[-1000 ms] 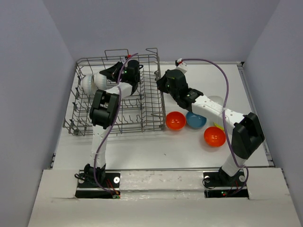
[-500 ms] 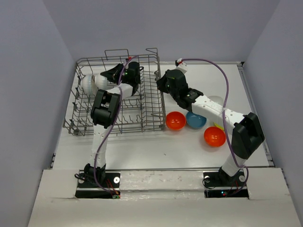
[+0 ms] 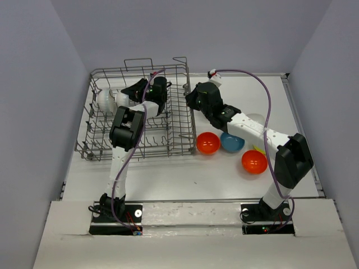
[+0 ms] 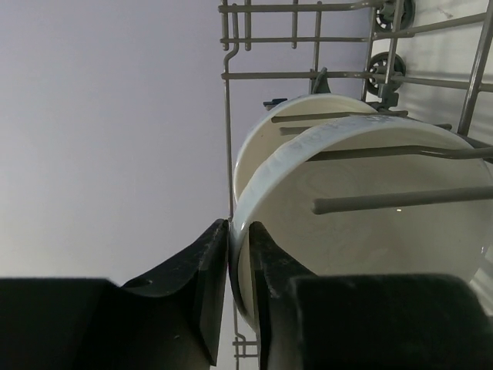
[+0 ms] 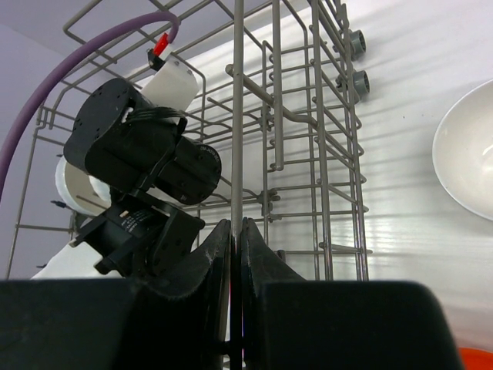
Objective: Load the bowls into the dish rack
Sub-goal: Insert the bowl into the dish rack.
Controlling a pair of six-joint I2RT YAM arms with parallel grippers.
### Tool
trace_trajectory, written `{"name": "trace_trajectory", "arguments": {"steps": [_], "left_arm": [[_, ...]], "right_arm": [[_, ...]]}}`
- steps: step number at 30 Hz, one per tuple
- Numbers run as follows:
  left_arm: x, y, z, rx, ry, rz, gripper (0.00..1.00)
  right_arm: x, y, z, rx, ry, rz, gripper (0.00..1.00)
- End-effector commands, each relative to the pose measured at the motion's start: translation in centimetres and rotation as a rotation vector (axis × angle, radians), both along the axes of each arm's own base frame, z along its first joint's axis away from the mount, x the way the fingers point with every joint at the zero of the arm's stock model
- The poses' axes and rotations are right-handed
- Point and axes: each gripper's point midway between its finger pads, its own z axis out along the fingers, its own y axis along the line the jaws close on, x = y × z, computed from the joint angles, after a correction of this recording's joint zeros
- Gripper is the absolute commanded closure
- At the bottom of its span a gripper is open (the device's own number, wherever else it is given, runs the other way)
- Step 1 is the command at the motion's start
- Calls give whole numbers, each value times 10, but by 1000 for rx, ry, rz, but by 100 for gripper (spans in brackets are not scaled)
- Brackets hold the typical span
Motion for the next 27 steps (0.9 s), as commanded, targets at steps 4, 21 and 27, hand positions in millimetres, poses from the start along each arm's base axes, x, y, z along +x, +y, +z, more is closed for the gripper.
{"name": "trace_trajectory", "arguments": {"steps": [4,21,27], "left_arm": [[-6,-15,19,-19,-57,-14,46],[-9,-13,62,-70,-178,-21,28],[-6,-15,58,-79,-193,-29,25]], "right_arm": [[-17,-1,-61,-148,106,49,99],[-16,-1,-64,-155,112,45,99],[-17,-3,-64,-160,113,42,99]]}}
